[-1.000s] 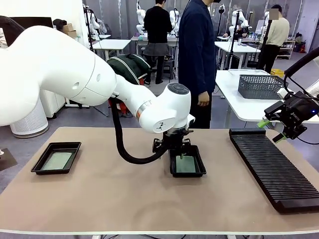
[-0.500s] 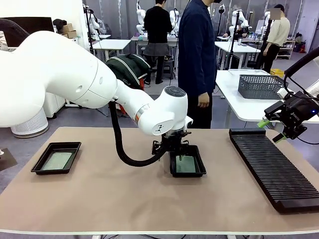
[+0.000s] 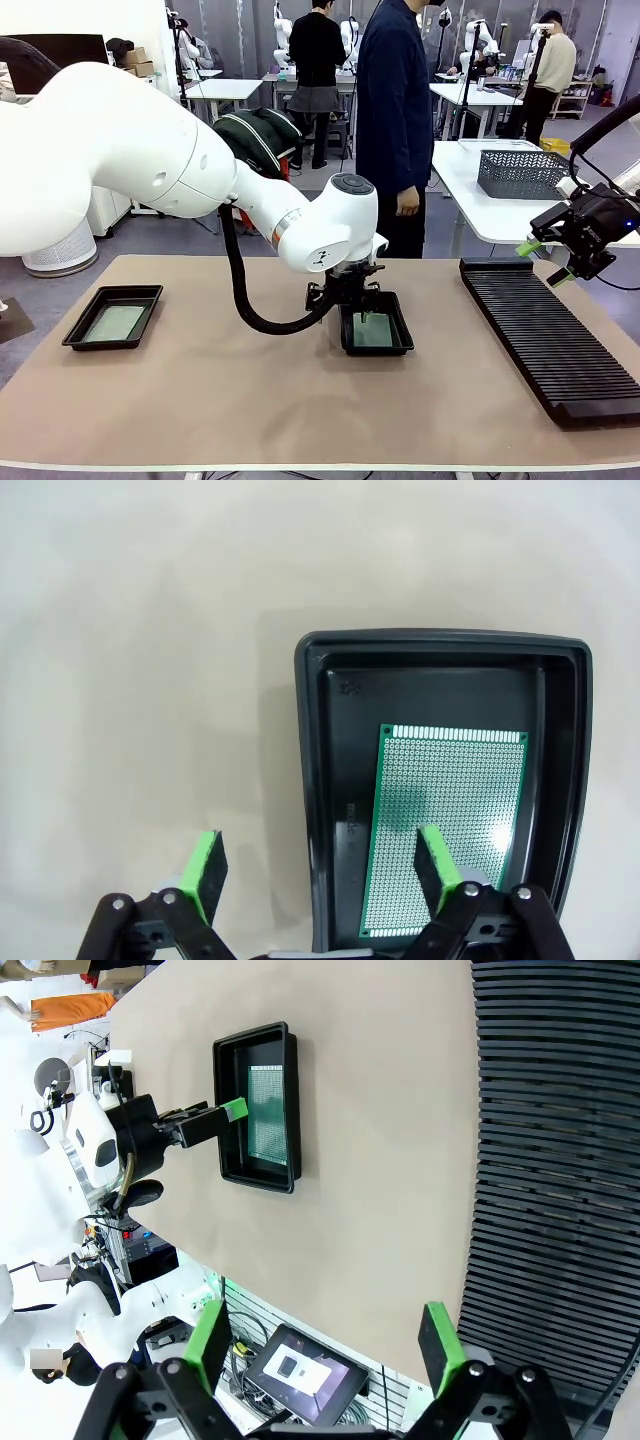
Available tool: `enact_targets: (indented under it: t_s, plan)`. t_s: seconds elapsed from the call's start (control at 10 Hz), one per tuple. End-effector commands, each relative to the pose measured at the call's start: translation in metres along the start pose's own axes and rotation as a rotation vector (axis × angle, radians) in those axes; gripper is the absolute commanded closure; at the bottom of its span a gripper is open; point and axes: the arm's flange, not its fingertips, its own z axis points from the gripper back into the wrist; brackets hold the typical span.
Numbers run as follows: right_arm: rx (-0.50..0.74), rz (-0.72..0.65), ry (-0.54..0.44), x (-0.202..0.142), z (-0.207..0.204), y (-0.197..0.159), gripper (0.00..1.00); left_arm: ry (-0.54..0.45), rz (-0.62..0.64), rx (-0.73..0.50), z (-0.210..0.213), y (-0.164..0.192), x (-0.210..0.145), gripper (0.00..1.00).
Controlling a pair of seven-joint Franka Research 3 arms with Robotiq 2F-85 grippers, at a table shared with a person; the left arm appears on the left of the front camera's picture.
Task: Inspect and transfer BCBs to ESD trays.
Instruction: Pick up the ESD tray and place it on the left side of the table.
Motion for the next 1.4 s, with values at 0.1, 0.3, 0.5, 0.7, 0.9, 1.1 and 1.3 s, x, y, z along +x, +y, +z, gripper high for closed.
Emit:
enact_targets:
  t_s: [0.1,0.3,0.5,0.7,0.9,1.1,1.3]
  plan:
    - [-0.005,-0.018,-0.022,-0.0025,-0.0027,0.0004,0.0,0.001,0.002,-0.002,-0.0002,0.001,0.0005,0.0]
    - [-0.005,-0.018,-0.022,-0.0025,-0.0027,0.0004,0.0,0.001,0.002,-0.002,-0.0002,0.001,0.0005,0.0]
    - [-0.005,-0.018,-0.022,-0.0025,-0.0027,0.0004,0.0,0.001,0.002,-0.002,-0.0002,0.001,0.0005,0.0]
    - [-0.005,-0.018,-0.022,-0.0025,-0.0027,0.0004,0.0,0.01,-0.003,-0.014,0.0004,0.0009,0.0013,0.2]
    - [-0.005,-0.018,-0.022,-0.0025,-0.0027,0.0004,0.0,0.012,0.007,-0.03,0.002,0.004,0.0042,0.39]
    - [-0.005,-0.018,-0.022,-0.0025,-0.0027,0.0004,0.0,0.018,0.011,-0.039,0.0018,0.0043,0.0064,0.59]
    - [-0.005,-0.018,-0.022,-0.0025,-0.0027,0.0004,0.0,0.023,0.014,-0.041,0.0001,0.0051,0.0095,0.78]
